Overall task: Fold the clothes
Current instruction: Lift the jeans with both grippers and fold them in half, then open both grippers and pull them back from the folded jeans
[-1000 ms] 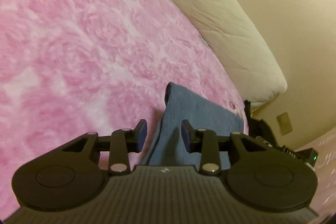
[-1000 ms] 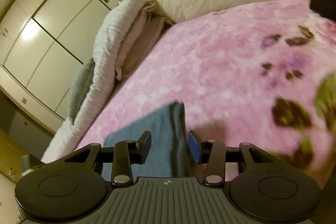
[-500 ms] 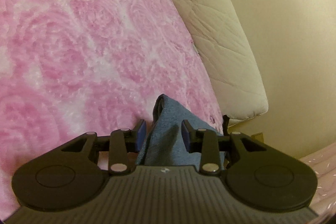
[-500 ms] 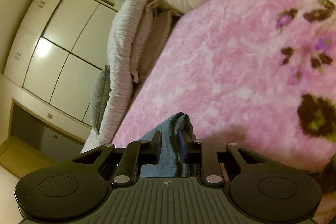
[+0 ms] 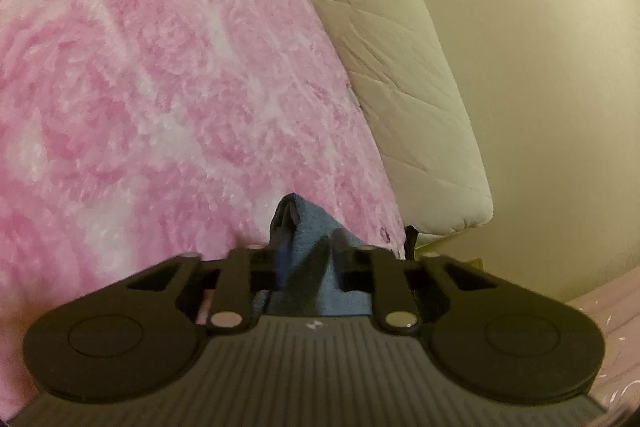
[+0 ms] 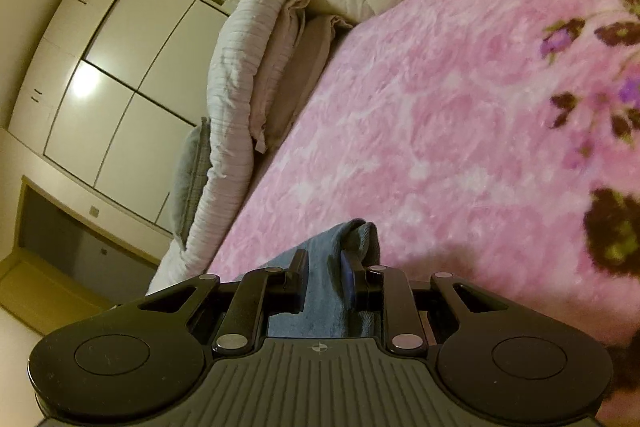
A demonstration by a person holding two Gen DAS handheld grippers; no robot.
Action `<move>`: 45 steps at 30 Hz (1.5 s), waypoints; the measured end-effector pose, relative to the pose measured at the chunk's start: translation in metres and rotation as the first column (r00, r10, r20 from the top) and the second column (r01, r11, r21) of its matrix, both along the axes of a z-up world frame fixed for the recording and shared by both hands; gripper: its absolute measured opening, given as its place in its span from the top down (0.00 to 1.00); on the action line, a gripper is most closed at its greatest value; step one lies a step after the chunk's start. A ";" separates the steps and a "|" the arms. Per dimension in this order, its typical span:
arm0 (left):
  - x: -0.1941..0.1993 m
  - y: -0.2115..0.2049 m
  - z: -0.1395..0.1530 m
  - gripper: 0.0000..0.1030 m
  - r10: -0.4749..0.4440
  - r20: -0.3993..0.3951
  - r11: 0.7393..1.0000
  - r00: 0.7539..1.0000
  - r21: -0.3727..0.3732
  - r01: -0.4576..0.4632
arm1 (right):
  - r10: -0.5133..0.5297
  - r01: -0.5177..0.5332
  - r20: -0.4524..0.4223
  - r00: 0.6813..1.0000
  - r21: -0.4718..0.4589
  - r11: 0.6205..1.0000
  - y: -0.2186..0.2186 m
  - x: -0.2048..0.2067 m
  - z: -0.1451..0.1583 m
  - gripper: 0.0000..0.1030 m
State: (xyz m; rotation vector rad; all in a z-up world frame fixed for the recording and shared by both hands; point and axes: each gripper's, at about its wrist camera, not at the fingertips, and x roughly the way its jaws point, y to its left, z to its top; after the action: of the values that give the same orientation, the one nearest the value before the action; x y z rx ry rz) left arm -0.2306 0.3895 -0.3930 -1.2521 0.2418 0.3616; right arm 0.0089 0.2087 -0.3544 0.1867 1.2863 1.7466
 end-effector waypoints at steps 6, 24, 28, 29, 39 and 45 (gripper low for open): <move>-0.002 -0.002 0.012 0.98 -0.037 0.021 0.996 0.999 0.083 0.035 | 0.018 -0.020 0.064 0.998 0.028 0.999 -0.004 -0.005 0.001 1.00; -0.006 -0.023 0.034 1.00 0.152 -0.310 0.890 0.938 0.455 0.006 | -0.195 0.148 0.572 0.797 0.128 0.981 -0.035 -0.062 0.030 0.99; 0.019 -0.023 0.021 1.00 0.146 -0.386 0.899 0.911 0.437 0.041 | -0.194 0.098 0.640 0.743 0.183 0.978 -0.036 -0.089 0.040 0.99; 0.026 -0.023 0.018 1.00 0.144 -0.404 0.901 0.903 0.432 0.050 | -0.182 0.076 0.654 0.735 0.188 0.979 -0.034 -0.097 0.041 0.99; 0.087 -0.022 -0.012 1.00 0.123 -0.575 0.919 0.809 0.374 0.126 | -0.027 0.001 0.722 0.692 0.036 0.999 0.010 -0.102 -0.020 0.99; 0.037 -0.047 0.032 1.00 0.209 -0.431 0.885 0.878 0.465 0.017 | -0.113 0.093 0.583 0.805 0.064 0.994 -0.010 -0.071 0.010 0.99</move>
State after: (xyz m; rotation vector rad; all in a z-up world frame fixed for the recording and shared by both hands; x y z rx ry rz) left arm -0.1932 0.3428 -0.3610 -0.6915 0.4803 0.7710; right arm -0.0621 0.1990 -0.3446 -0.2524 0.7733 1.5555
